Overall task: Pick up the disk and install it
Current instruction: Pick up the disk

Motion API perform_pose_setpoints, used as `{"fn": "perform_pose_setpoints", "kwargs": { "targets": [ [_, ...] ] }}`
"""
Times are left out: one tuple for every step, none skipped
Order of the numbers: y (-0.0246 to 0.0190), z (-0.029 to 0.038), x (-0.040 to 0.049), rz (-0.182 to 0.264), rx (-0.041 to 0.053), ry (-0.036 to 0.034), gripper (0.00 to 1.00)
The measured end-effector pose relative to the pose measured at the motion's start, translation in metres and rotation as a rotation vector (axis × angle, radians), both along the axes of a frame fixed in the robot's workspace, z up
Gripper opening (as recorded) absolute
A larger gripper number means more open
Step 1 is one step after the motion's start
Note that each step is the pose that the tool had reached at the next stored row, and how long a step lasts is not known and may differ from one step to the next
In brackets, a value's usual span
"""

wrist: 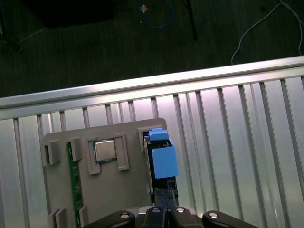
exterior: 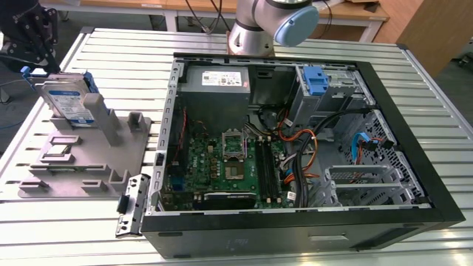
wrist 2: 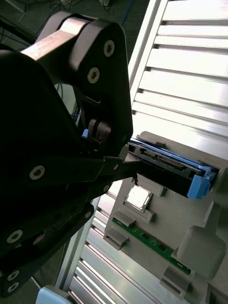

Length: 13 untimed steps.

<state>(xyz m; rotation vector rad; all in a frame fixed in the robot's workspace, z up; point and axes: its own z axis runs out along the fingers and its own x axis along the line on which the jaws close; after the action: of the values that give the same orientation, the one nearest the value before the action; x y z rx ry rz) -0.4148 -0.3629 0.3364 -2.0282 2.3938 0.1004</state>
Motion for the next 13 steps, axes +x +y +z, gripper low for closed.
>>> {"fn": "perform_pose_setpoints", "kwargs": {
  "targets": [
    [0.0,0.0,0.0,0.0,0.0,0.0,0.1],
    [0.0,0.0,0.0001,0.0,0.0,0.0001,0.1],
    [0.0,0.0,0.0002,0.0,0.0,0.0001,0.1],
    [0.0,0.0,0.0002,0.0,0.0,0.0001,0.1],
    [0.0,0.0,0.0002,0.0,0.0,0.0001,0.1],
    [0.0,0.0,0.0003,0.0,0.0,0.0001,0.1],
    [0.0,0.0,0.0003,0.0,0.0,0.0001,0.11],
    [0.0,0.0,0.0004,0.0,0.0,0.0001,0.11],
    [0.0,0.0,0.0004,0.0,0.0,0.0001,0.17],
    [0.0,-0.0001,0.0004,0.0,0.0,0.0001,0.23],
    [0.0,0.0,0.0004,0.0,-0.0001,0.0002,0.29],
    [0.0,-0.0001,0.0005,0.0,0.0,0.0001,0.29],
    [0.0,-0.0001,0.0005,0.0,0.0,0.0001,0.35]
  ]
}}
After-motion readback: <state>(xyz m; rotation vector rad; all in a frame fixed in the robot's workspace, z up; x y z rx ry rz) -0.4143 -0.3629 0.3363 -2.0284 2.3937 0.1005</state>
